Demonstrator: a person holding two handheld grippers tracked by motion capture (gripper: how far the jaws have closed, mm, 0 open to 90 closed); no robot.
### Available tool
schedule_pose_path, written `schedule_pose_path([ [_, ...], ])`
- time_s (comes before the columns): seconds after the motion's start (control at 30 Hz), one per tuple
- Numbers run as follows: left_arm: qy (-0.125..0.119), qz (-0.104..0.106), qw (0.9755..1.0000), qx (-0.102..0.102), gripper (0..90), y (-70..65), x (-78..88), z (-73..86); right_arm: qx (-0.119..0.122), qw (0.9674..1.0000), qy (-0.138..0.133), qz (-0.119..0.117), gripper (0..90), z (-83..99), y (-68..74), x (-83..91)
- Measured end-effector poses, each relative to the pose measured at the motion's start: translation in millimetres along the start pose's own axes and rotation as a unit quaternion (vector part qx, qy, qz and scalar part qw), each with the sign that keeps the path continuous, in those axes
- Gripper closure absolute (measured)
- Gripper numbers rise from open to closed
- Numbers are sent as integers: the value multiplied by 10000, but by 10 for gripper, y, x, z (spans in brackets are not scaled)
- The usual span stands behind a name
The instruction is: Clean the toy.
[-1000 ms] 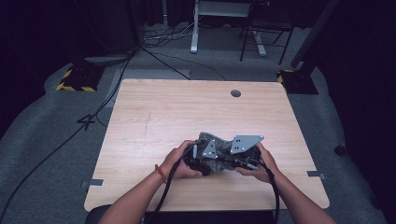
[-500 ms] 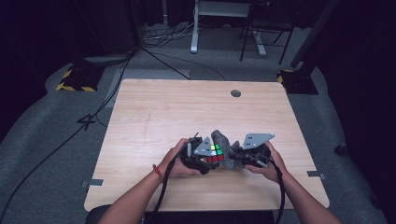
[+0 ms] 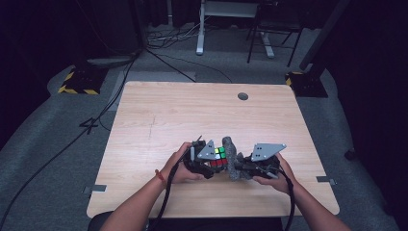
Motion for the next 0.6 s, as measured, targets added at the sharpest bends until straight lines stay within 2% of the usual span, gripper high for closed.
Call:
schedule_pose_path([
  [0.13,215,-64,9997,-57,339,-8,-62,31,32,9995,-291,-117,801,-146,23,113],
  [0.17,207,6,9998,-40,339,-31,-92,25,32,9995,-291,-117,801,-146,23,113],
  [0.2,221,85,9997,-113,339,-87,-137,-3,86,9994,-297,-168,801,-196,62,100],
  [0.23,267,87,9994,-200,339,-115,-156,-20,112,9994,-276,-176,800,-207,82,79],
  [0.27,267,87,9994,-200,339,-115,-156,-20,112,9994,-276,-176,800,-207,82,79],
  [0.3,328,97,9991,-265,339,-157,-183,-29,207,9992,-242,-236,799,-229,136,20],
  [0.4,322,112,9992,-216,339,-158,-176,-21,236,9991,-245,-248,799,-263,158,-17],
  [0.5,282,132,9994,-140,340,-151,-168,-19,142,9995,-248,-120,799,-304,123,-69],
  [0.53,272,242,9992,-133,339,-168,-185,-14,160,9996,-232,-3,799,-302,85,-88],
  [0.57,272,242,9992,-133,339,-168,-185,-14,160,9996,-232,-3,799,-302,85,-88],
  [0.6,297,309,9990,-159,339,-184,-203,-11,168,9994,-188,243,799,-289,5,-111],
])
Point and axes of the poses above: each handheld gripper's, and its own axes: x roughly backward along the jaws, z roughly out of its underside, y roughly to its left, the point moved 10 cm from there along -x, roughly forward along the jaws, and after that the axes turned 8 degrees about z, right-handed, at the moved point
